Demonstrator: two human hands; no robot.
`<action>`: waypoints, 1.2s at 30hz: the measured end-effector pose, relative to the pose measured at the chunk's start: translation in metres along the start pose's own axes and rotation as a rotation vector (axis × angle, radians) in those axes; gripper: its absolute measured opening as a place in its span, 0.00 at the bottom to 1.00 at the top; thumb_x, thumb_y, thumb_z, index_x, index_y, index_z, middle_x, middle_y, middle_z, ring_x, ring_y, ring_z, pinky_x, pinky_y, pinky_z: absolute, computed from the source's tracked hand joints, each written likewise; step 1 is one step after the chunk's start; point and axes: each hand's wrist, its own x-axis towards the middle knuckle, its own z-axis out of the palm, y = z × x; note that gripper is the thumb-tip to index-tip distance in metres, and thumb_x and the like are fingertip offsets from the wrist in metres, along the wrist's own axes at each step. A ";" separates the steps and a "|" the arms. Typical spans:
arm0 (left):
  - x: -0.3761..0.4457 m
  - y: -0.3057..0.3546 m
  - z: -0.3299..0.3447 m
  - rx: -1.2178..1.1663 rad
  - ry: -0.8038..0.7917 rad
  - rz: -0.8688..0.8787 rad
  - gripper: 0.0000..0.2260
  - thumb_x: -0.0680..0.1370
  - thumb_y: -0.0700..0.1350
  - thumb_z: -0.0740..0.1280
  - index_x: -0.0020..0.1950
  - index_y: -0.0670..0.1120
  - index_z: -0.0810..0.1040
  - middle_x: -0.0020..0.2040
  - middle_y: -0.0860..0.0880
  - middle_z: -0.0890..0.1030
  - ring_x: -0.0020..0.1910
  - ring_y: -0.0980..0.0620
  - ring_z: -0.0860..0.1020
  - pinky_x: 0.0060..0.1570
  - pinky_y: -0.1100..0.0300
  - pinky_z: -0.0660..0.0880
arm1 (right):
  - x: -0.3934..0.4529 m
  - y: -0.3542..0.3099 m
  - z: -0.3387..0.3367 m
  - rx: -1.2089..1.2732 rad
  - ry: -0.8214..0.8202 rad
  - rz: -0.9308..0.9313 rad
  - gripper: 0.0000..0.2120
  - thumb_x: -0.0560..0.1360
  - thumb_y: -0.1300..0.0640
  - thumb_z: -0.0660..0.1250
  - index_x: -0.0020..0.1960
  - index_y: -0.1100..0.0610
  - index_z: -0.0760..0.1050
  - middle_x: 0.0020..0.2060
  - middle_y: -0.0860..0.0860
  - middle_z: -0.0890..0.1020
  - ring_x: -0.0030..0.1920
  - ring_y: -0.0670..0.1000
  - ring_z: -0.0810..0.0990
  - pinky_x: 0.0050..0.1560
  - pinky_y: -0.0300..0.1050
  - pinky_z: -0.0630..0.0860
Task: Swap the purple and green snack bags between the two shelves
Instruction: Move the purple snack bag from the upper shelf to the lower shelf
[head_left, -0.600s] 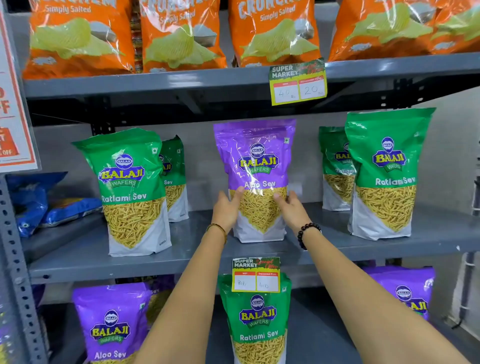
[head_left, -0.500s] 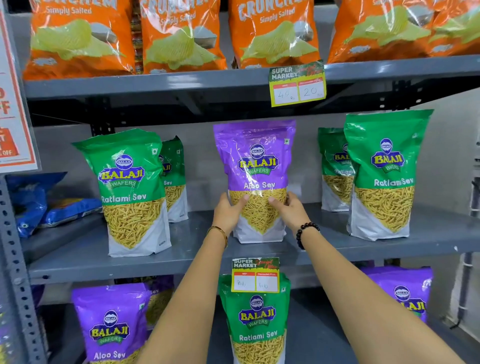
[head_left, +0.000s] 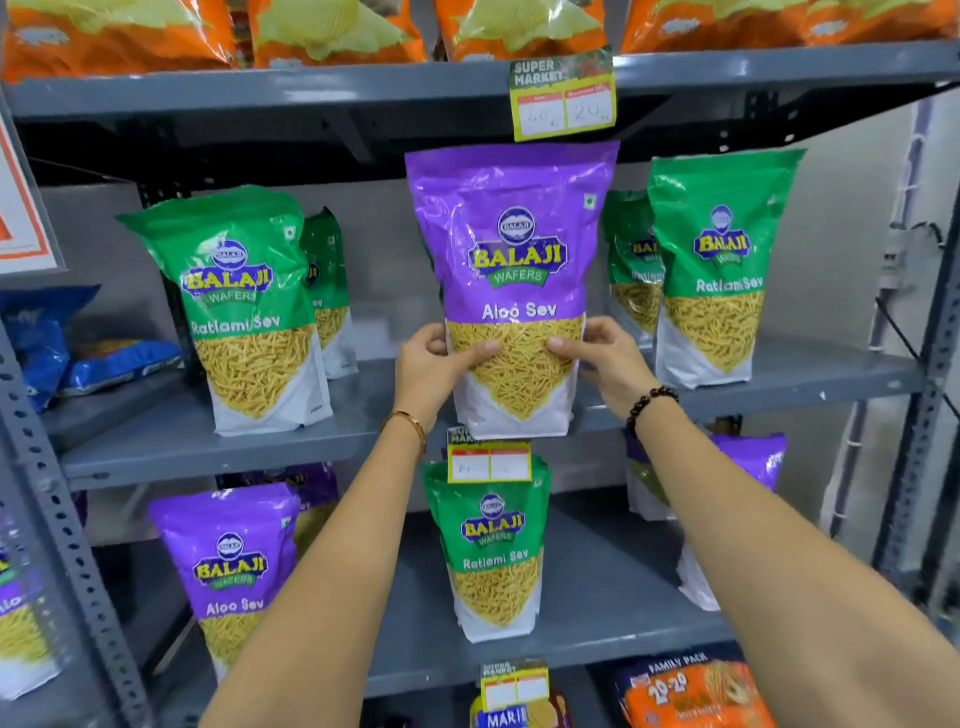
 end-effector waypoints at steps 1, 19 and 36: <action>-0.007 0.002 0.002 0.009 0.010 0.019 0.13 0.60 0.46 0.79 0.40 0.51 0.77 0.35 0.55 0.83 0.37 0.57 0.82 0.42 0.59 0.80 | -0.007 -0.002 -0.004 0.011 -0.008 -0.006 0.13 0.64 0.64 0.73 0.41 0.54 0.70 0.42 0.51 0.80 0.43 0.50 0.81 0.47 0.46 0.77; -0.142 -0.172 0.100 0.199 -0.059 -0.417 0.18 0.56 0.44 0.80 0.36 0.53 0.74 0.38 0.48 0.82 0.41 0.46 0.81 0.46 0.43 0.79 | -0.119 0.151 -0.130 -0.143 -0.038 0.507 0.28 0.64 0.76 0.68 0.62 0.64 0.70 0.54 0.58 0.79 0.54 0.58 0.78 0.57 0.52 0.78; -0.115 -0.277 0.144 0.346 -0.063 -0.551 0.23 0.64 0.41 0.76 0.54 0.39 0.72 0.45 0.43 0.79 0.44 0.48 0.75 0.49 0.51 0.75 | -0.087 0.254 -0.141 -0.183 0.213 0.563 0.28 0.66 0.75 0.67 0.63 0.63 0.68 0.53 0.57 0.78 0.52 0.54 0.75 0.43 0.39 0.75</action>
